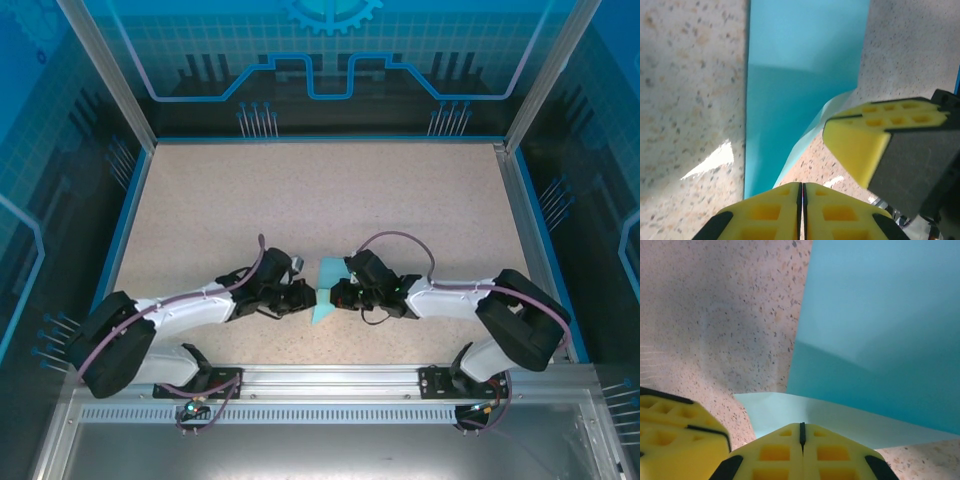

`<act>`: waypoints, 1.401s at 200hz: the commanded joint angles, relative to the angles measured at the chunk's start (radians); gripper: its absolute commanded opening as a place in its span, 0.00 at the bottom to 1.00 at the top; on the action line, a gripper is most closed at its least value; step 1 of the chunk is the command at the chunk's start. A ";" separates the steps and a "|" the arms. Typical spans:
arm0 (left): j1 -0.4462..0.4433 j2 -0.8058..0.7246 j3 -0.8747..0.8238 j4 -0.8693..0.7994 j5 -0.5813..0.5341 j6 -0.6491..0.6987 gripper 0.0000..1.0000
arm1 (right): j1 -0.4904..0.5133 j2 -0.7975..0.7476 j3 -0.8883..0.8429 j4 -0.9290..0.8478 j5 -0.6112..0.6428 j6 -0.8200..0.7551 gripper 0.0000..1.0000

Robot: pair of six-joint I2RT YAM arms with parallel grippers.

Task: Fold a paper plane with a square sheet of paper (pick it up from the middle)
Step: Third fold the triangle at the center of the table.

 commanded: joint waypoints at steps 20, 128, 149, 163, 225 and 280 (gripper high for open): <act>-0.037 -0.023 -0.027 0.004 0.028 -0.047 0.11 | -0.006 0.062 0.007 0.053 -0.072 0.013 0.02; -0.070 0.152 -0.001 0.039 -0.011 -0.051 0.08 | 0.017 0.121 0.001 0.087 -0.121 0.009 0.02; -0.070 0.173 0.005 0.017 -0.018 -0.053 0.07 | 0.017 0.135 0.006 0.085 -0.122 0.005 0.02; -0.073 0.185 0.011 0.000 -0.025 -0.053 0.07 | 0.017 0.138 0.007 0.078 -0.113 0.003 0.02; -0.072 0.214 0.036 -0.105 -0.057 -0.054 0.06 | -0.050 0.129 -0.036 0.050 -0.072 -0.020 0.01; -0.071 0.230 0.037 -0.122 -0.048 -0.053 0.06 | -0.213 0.044 -0.094 -0.037 -0.070 -0.133 0.02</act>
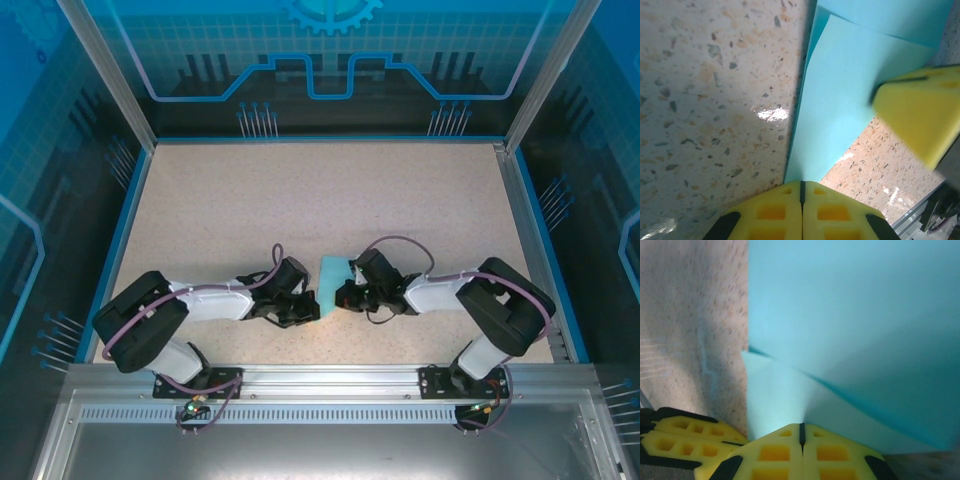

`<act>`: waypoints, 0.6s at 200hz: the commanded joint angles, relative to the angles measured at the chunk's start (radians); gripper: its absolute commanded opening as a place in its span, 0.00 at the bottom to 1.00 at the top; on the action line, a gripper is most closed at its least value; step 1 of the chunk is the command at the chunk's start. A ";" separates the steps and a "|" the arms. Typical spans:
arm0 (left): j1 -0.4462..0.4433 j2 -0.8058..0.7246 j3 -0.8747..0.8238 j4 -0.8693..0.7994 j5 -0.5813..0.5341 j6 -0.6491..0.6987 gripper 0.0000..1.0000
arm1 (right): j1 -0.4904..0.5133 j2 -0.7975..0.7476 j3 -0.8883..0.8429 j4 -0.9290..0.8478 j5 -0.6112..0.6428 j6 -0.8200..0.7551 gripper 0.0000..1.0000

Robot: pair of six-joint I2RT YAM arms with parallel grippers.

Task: Fold a paper plane with a square sheet of paper (pick it up from the middle)
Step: Third fold the triangle at the center of the table.

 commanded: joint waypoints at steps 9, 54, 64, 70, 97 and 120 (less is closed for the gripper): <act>-0.006 0.028 0.000 -0.118 -0.035 0.003 0.06 | -0.126 -0.063 -0.036 -0.159 0.063 -0.112 0.02; -0.005 -0.005 0.038 -0.123 -0.026 0.043 0.09 | -0.185 -0.233 0.004 -0.306 0.073 -0.157 0.07; -0.006 -0.027 0.048 -0.106 -0.014 0.055 0.11 | -0.185 -0.272 0.009 -0.334 0.069 -0.139 0.12; -0.006 -0.046 0.052 -0.091 -0.009 0.061 0.13 | -0.184 -0.291 0.013 -0.349 0.069 -0.126 0.16; -0.005 -0.112 0.089 -0.071 -0.022 0.087 0.20 | -0.172 -0.335 0.005 -0.365 0.039 -0.065 0.36; -0.005 -0.098 0.129 -0.087 -0.051 0.106 0.21 | -0.162 -0.311 0.001 -0.334 -0.022 -0.013 0.45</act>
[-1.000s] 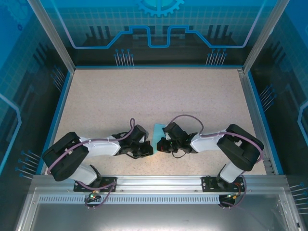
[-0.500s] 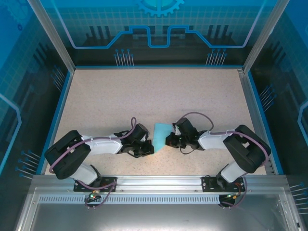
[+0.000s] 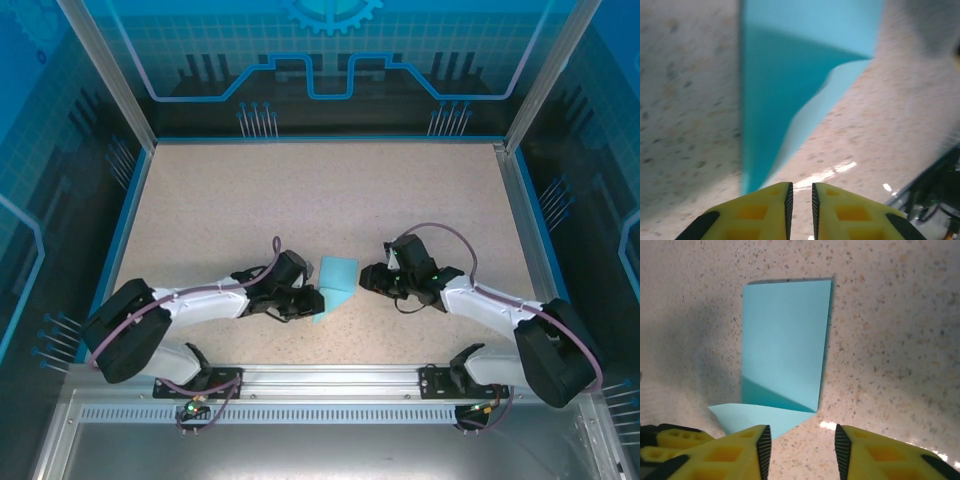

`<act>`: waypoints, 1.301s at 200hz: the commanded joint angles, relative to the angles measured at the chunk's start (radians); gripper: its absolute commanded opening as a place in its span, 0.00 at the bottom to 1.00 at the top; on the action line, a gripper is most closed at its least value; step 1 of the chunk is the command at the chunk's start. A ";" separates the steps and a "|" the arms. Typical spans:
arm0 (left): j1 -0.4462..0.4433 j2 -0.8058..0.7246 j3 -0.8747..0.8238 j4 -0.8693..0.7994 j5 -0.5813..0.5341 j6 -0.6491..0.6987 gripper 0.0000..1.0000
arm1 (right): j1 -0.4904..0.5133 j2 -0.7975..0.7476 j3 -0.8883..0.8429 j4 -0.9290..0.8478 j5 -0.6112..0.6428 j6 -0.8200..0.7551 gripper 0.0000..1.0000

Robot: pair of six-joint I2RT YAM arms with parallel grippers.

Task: Fold a paper plane with a square sheet of paper (pick it up from the middle)
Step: Third fold the triangle at the center of the table, then fourth fold the wing at the center of the table.

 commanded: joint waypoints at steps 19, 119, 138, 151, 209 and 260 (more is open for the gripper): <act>-0.005 0.018 0.086 -0.028 -0.061 0.047 0.20 | 0.030 0.051 0.009 0.023 -0.107 0.088 0.47; -0.002 0.166 0.145 -0.096 -0.221 0.055 0.12 | 0.082 0.210 0.067 0.093 -0.122 0.130 0.50; -0.002 0.179 0.139 -0.089 -0.225 0.051 0.11 | 0.085 0.224 0.073 0.096 -0.119 0.131 0.50; -0.002 0.179 0.130 -0.075 -0.221 0.047 0.11 | 0.085 0.233 0.078 0.099 -0.121 0.131 0.49; 0.002 0.176 0.123 -0.078 -0.222 0.047 0.11 | 0.089 0.278 0.100 0.116 -0.132 0.129 0.48; 0.006 0.179 0.123 -0.080 -0.220 0.047 0.11 | 0.093 0.311 0.109 0.161 -0.152 0.134 0.46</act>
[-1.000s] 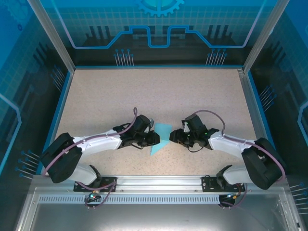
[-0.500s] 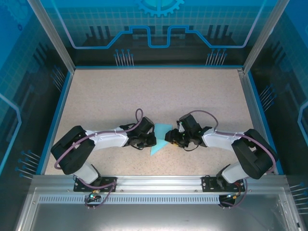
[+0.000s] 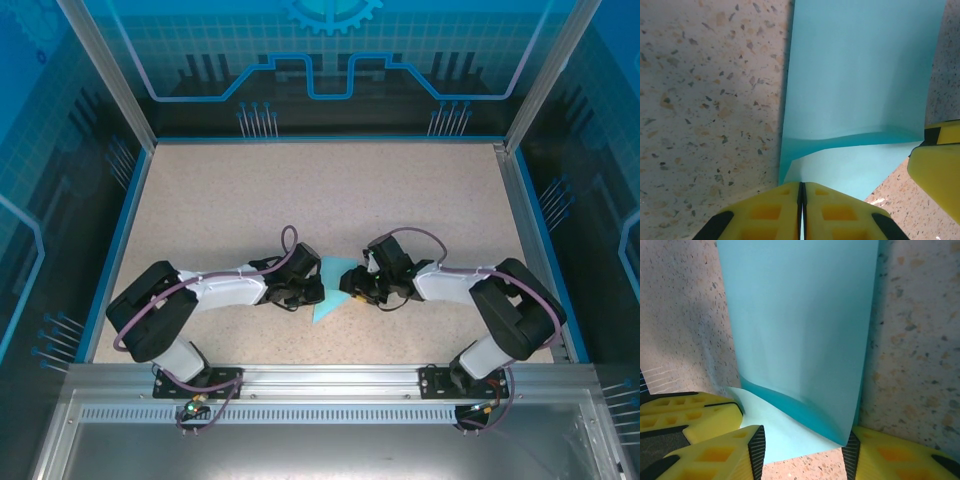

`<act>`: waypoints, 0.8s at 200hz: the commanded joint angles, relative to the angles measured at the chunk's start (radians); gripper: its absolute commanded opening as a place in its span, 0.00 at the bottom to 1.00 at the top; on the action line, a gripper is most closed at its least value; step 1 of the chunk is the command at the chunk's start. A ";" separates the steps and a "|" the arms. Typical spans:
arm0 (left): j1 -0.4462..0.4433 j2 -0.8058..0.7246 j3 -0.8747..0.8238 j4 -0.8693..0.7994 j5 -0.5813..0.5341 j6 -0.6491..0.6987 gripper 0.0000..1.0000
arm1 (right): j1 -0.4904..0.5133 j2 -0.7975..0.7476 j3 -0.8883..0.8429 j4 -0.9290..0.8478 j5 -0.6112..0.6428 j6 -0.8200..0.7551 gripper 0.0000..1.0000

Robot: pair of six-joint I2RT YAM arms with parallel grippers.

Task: Fold a paper plane with a square sheet of paper (pick it up from the middle)
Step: Fourth fold the wing at the center of the table.

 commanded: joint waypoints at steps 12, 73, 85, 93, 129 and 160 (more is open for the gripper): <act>0.006 0.010 0.002 -0.020 -0.020 0.003 0.11 | 0.020 0.018 0.021 0.047 -0.034 0.014 0.45; 0.014 0.002 0.004 -0.026 -0.017 0.008 0.12 | 0.024 0.037 0.007 0.105 -0.077 0.032 0.30; 0.016 -0.001 0.003 -0.030 -0.017 0.010 0.12 | 0.023 0.042 0.005 0.108 -0.080 0.037 0.27; 0.017 -0.002 0.002 -0.031 -0.016 0.011 0.12 | 0.023 0.046 0.005 0.109 -0.081 0.038 0.26; 0.029 -0.027 0.011 -0.061 -0.017 0.026 0.13 | 0.025 0.057 0.014 0.104 -0.077 0.039 0.07; 0.045 -0.118 0.028 -0.129 -0.039 0.060 0.22 | 0.031 -0.024 0.050 -0.015 -0.002 0.006 0.03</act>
